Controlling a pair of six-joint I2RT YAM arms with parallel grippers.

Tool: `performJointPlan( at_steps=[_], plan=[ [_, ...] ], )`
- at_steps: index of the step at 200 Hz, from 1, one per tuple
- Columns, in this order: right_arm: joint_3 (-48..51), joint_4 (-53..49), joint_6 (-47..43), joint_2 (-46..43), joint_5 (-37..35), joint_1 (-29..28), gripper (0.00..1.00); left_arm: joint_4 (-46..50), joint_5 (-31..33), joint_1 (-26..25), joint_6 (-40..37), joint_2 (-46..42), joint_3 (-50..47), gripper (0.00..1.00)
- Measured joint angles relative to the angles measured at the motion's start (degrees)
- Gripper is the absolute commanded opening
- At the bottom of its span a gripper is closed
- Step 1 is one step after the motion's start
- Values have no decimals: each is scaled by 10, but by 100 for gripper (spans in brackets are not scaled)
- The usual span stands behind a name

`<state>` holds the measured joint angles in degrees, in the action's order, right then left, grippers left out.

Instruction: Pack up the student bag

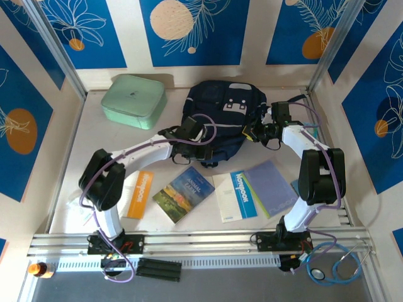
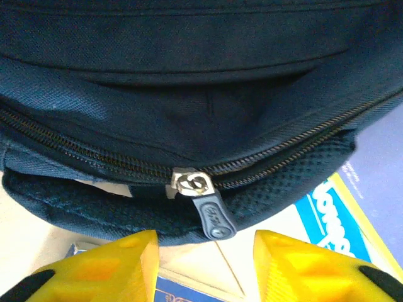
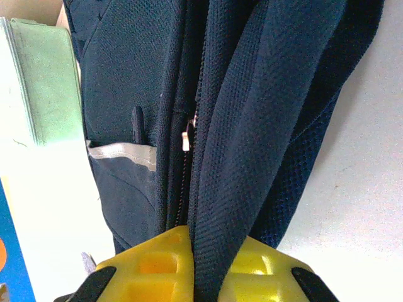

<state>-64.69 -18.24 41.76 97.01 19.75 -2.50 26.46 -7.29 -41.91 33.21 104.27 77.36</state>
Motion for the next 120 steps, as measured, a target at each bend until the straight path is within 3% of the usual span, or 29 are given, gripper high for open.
performJointPlan(
  at_steps=[78,93,120],
  plan=[
    [6,7,0,0,0,-2,11,3,6,-4,13,44,46,43],
    [6,7,0,0,0,-3,11,10,6,-5,15,54,54,39],
    [6,8,0,0,-1,-4,11,20,10,-6,20,65,60,21]
  ],
)
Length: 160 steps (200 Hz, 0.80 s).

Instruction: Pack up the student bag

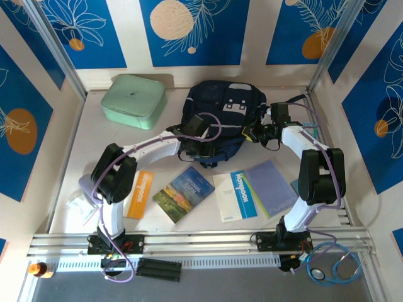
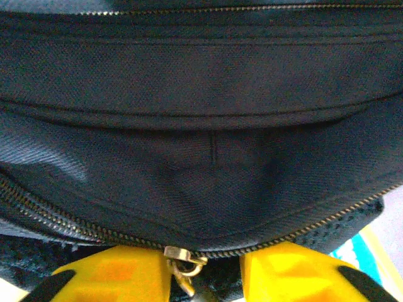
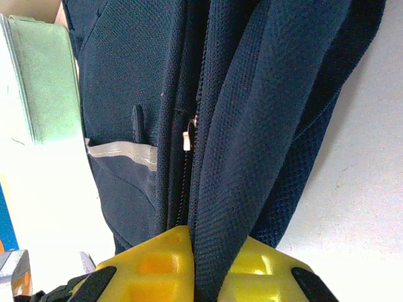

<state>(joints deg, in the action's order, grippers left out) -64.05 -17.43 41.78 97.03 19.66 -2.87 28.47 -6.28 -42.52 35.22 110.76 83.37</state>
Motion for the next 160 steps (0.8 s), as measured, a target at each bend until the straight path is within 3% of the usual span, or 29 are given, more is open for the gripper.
performJointPlan(
  at_steps=[38,119,145,160],
  plan=[
    [0,0,0,1,-2,0,10,12,7,0,-7,0,1,0],
    [-7,-22,-14,16,7,2,11,-22,-28,14,-58,-63,-66,0],
    [-8,-31,-19,17,13,2,28,-32,-37,3,-58,-82,-93,0],
    [-8,-32,-18,17,7,8,44,-31,-52,-8,-56,-82,-95,0]
  ],
)
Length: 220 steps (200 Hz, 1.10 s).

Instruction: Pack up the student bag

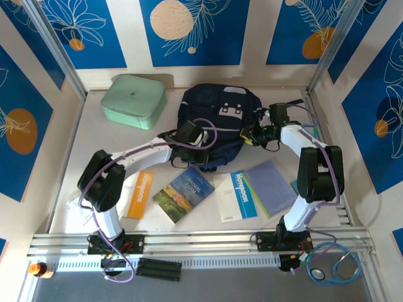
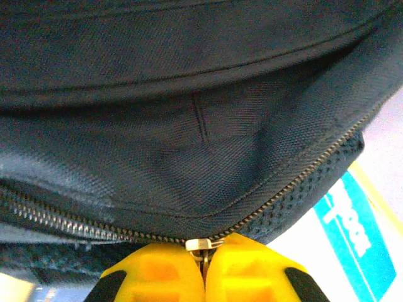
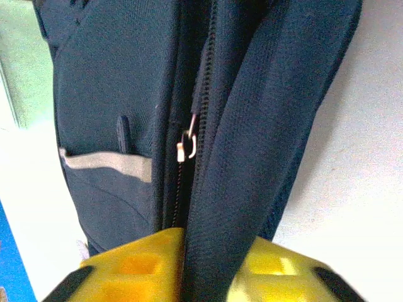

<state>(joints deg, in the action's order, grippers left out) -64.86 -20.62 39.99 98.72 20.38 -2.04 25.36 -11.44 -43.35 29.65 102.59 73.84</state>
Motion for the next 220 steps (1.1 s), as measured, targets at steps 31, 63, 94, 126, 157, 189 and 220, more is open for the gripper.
performJointPlan(
  at_steps=[31,63,94,126,157,189,220],
  plan=[
    [12,6,31,-17,-40,24,65,16,-30,-23,0,21,43,0],
    [81,-8,78,-127,-98,39,75,21,-65,-46,0,74,122,0],
    [123,-36,136,-212,-111,24,78,21,-83,-59,1,110,158,0],
    [151,-48,198,-216,-110,-21,78,21,-96,-59,5,127,161,0],
    [156,-43,241,-185,-110,-60,72,21,-100,-59,11,130,161,0],
    [146,-40,265,-140,-131,-80,51,27,-106,-59,24,137,161,0],
    [149,-38,279,-132,-167,-92,29,30,-108,-57,30,138,161,0]
  ],
)
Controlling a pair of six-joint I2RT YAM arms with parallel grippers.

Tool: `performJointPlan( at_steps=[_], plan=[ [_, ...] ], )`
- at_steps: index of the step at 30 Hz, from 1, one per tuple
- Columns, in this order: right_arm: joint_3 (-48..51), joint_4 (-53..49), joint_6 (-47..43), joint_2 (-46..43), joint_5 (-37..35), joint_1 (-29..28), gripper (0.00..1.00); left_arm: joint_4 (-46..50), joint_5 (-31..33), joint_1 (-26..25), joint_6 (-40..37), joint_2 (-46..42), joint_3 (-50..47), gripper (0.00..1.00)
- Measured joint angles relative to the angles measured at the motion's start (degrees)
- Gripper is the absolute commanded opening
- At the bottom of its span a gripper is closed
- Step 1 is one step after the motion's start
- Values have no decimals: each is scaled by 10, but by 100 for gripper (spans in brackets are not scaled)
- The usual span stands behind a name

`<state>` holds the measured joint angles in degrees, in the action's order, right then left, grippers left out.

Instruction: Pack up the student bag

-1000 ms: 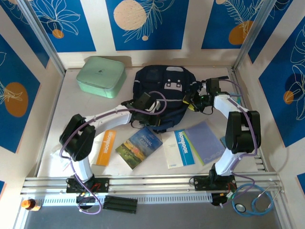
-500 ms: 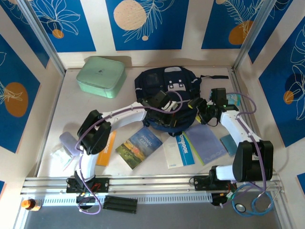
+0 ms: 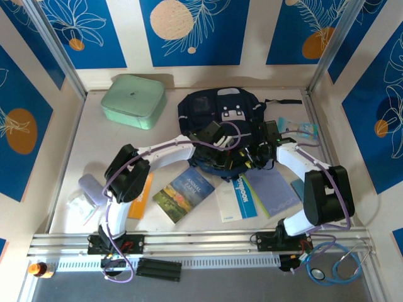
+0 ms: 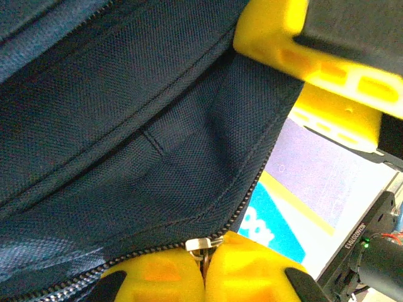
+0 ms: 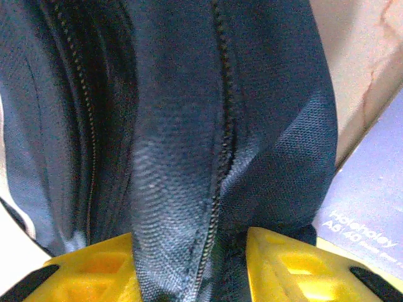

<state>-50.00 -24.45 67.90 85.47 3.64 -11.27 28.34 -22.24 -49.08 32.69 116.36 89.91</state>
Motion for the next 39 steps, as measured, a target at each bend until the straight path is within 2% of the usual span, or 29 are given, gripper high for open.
performJointPlan(
  at_steps=[3,8,32,39],
  plan=[
    [4,8,0,0,-17,-6,20,2,-8,8,-5,0,-4,0],
    [7,15,-8,0,-31,-13,13,21,-24,20,-45,-3,-12,0],
    [7,19,-21,0,-57,-32,10,97,-48,102,-159,-57,-71,0],
    [7,15,-43,0,-71,-32,10,137,-32,127,-224,-57,-72,0]
  ],
)
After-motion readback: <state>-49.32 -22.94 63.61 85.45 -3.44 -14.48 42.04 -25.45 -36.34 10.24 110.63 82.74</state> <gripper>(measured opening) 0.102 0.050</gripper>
